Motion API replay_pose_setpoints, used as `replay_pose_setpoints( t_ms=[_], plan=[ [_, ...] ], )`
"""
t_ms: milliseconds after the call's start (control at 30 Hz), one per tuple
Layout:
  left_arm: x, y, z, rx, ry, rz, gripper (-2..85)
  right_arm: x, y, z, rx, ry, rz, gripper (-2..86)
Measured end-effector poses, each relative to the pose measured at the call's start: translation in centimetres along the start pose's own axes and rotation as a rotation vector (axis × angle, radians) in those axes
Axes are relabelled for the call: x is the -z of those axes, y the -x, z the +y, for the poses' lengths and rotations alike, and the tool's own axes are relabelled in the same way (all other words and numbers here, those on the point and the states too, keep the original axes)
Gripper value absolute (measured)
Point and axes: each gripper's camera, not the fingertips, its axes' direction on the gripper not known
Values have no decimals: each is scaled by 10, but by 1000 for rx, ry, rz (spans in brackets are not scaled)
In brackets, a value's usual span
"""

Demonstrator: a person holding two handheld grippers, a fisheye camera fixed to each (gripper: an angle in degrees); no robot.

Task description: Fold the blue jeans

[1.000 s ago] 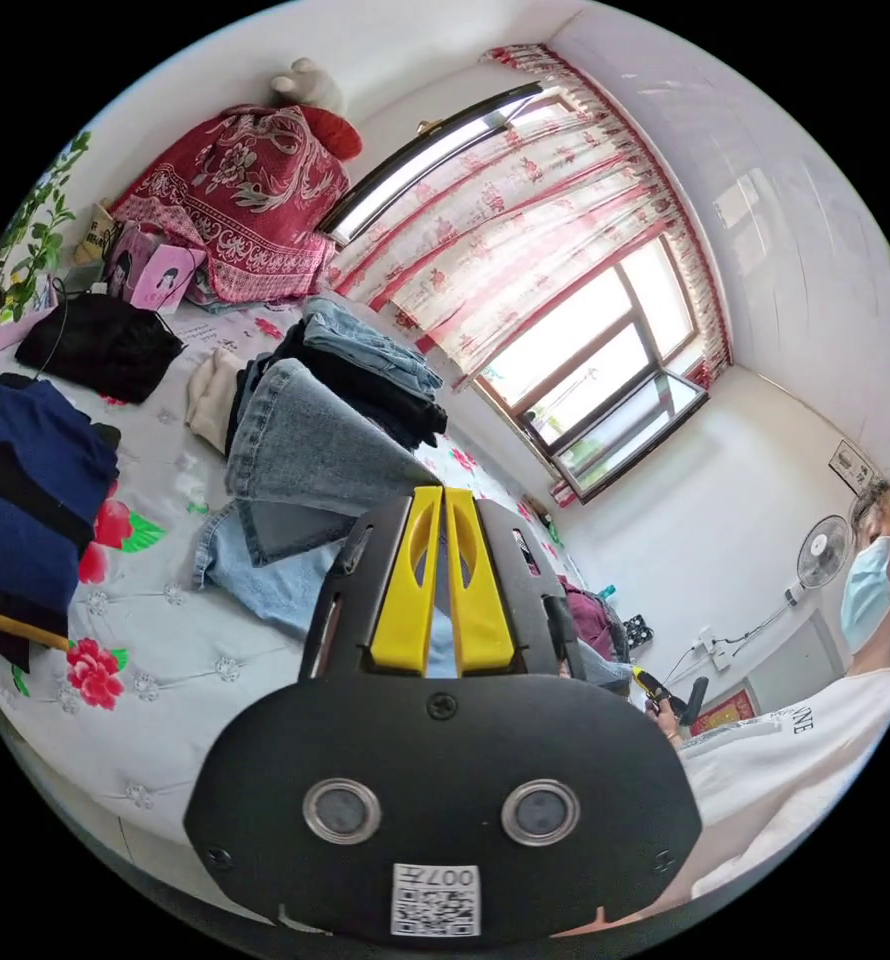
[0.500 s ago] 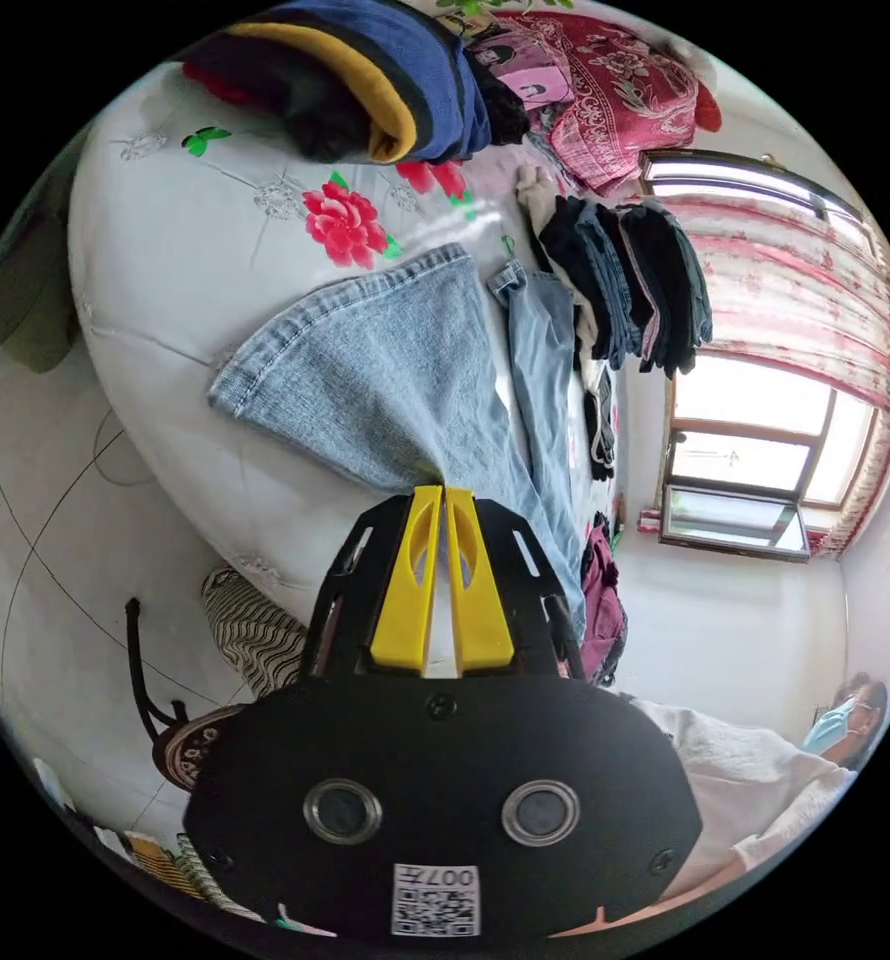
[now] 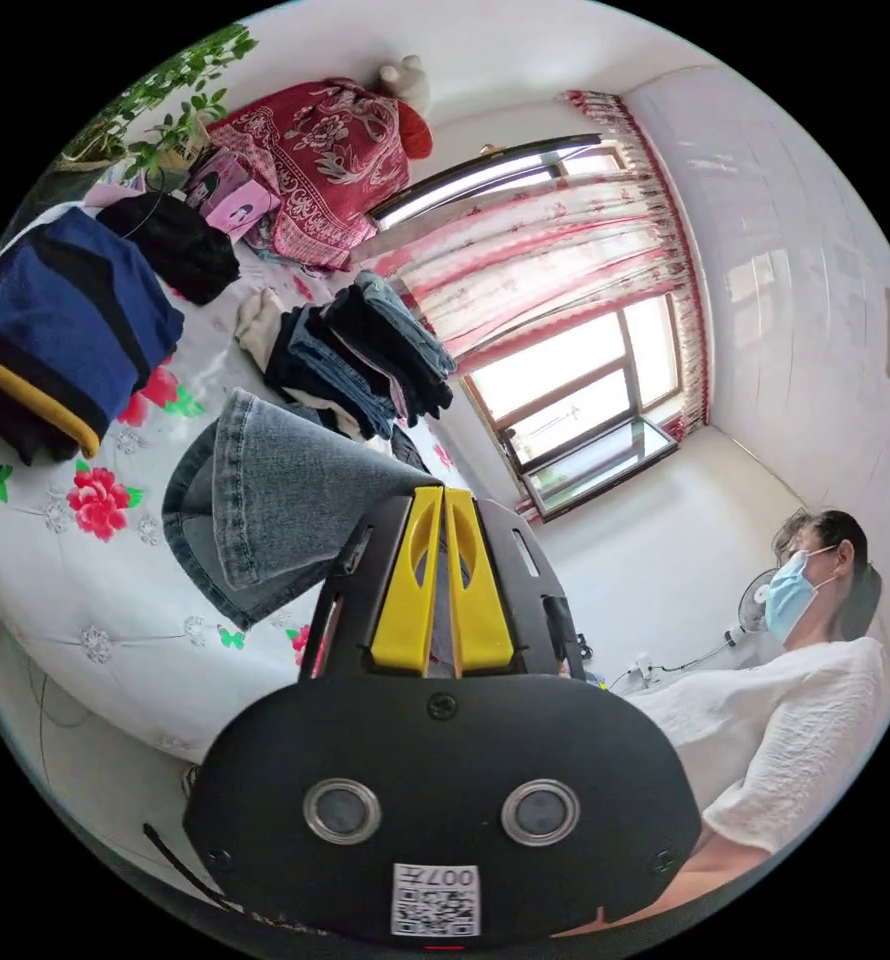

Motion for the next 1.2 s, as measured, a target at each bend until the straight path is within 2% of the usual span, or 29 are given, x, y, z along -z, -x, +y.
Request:
replay_pose_setpoints(
  t_ms=[67,133,200,300,367,433,533,700,767,933,1067,1200],
  plan=[
    [15,14,21,39,67,-70,-10,25,-5,26,-59,85,59,35],
    [18,32,41,123,126,-151,-10,37,-54,83,-362,237,229,32],
    [18,50,63,201,154,-178,-10,45,-91,134,-604,298,345,32],
    [16,54,73,226,150,-154,-10,68,-105,185,-751,125,250,31],
    [15,50,69,196,163,-165,-10,72,-97,190,-746,47,186,30],
    [13,42,63,161,164,-167,-10,70,-74,171,-659,28,147,28],
    [9,16,45,79,90,-54,-10,60,-31,127,-498,-41,23,25],
    [38,-78,-1,-191,-208,249,-10,43,86,32,-132,-112,-178,19],
    [67,-118,-8,-303,-299,271,-10,47,140,8,2,-132,-213,18],
    [174,-205,16,-554,-586,243,-10,100,260,1,265,-248,-474,18],
    [242,-258,61,-652,-819,82,-10,137,320,18,395,-288,-478,19],
    [252,-291,74,-724,-943,-34,-10,146,363,27,470,-292,-460,21]
  ],
)
